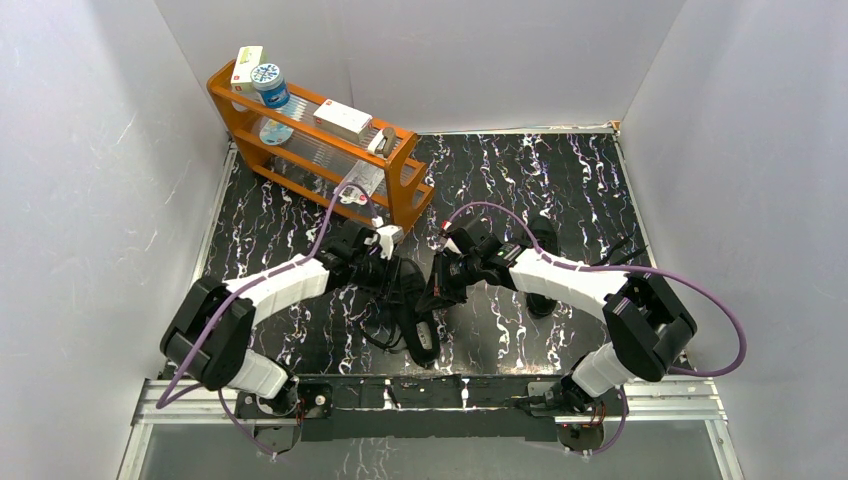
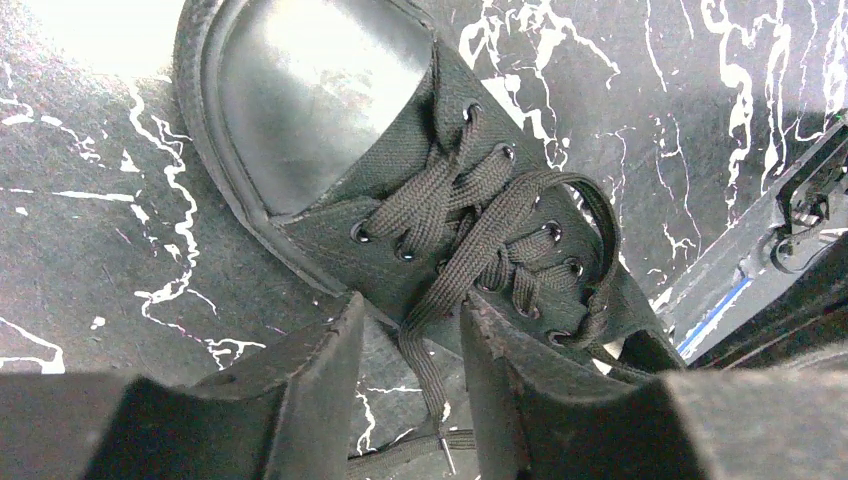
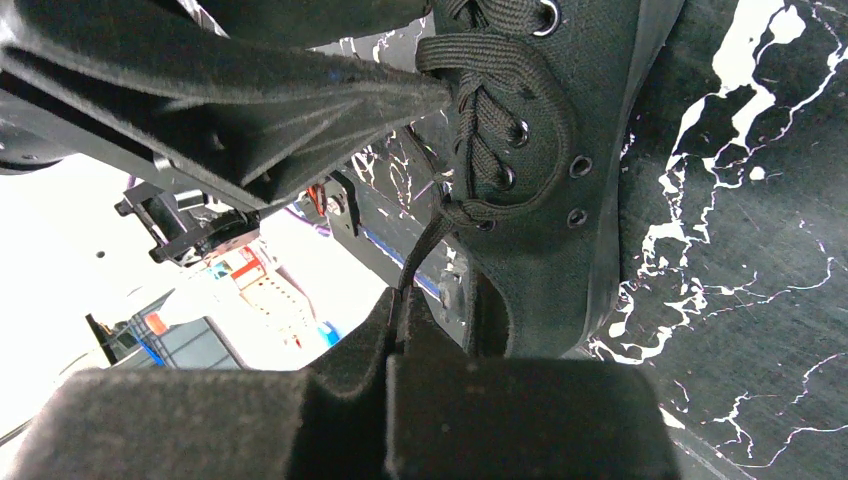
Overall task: Tie the shoes
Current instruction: Wrap the shoelace around the shoelace.
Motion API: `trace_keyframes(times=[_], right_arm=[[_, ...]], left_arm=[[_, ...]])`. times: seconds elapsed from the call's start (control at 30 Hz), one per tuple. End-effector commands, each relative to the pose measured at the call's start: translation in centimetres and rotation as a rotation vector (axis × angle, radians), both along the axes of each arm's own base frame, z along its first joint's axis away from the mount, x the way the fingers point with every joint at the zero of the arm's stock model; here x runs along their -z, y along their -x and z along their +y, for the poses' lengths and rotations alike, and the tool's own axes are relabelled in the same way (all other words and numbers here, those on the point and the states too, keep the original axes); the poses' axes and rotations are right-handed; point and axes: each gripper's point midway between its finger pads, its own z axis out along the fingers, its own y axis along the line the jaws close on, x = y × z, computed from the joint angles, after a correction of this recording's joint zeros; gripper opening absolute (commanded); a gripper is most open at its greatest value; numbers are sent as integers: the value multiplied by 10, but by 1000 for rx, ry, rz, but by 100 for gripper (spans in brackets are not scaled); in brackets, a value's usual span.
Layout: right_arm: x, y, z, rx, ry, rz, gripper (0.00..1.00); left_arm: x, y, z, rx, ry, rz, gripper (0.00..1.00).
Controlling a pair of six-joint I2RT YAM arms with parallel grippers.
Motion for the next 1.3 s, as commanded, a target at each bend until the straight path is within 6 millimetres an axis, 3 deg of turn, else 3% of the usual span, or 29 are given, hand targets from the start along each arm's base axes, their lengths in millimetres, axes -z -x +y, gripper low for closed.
trace_keyframes(times=[0.0, 0.07, 0.23, 0.4, 0.5, 0.63, 0.77, 0.93, 1.27], right_arm=[[-22, -11, 7, 10, -55, -61, 0], [-22, -13, 8, 12, -56, -64, 0], [-23, -19, 13, 24, -55, -64, 0], [-24, -35, 14, 85, -40, -77, 0], [-25, -43, 16, 116, -46, -94, 0], [-22, -49, 19, 124, -49, -110, 0], [-16, -47, 21, 108, -52, -94, 0], [-16, -47, 23, 120, -72, -98, 0], [-24, -52, 22, 127, -66, -128, 0]], left_arm=[[-5, -11, -7, 44, -1, -36, 36], [-6, -13, -9, 52, 0, -42, 29], [-16, -12, -1, 65, -61, -27, 0], [-51, 2, -3, 85, -32, 28, 0], [-67, 24, -8, 96, -2, 189, 0], [-76, 54, -4, 55, -21, 401, 0], [-84, 66, 1, -10, -40, 484, 0], [-92, 79, -21, -129, 121, 679, 0], [-98, 58, -46, -457, 417, 776, 1]])
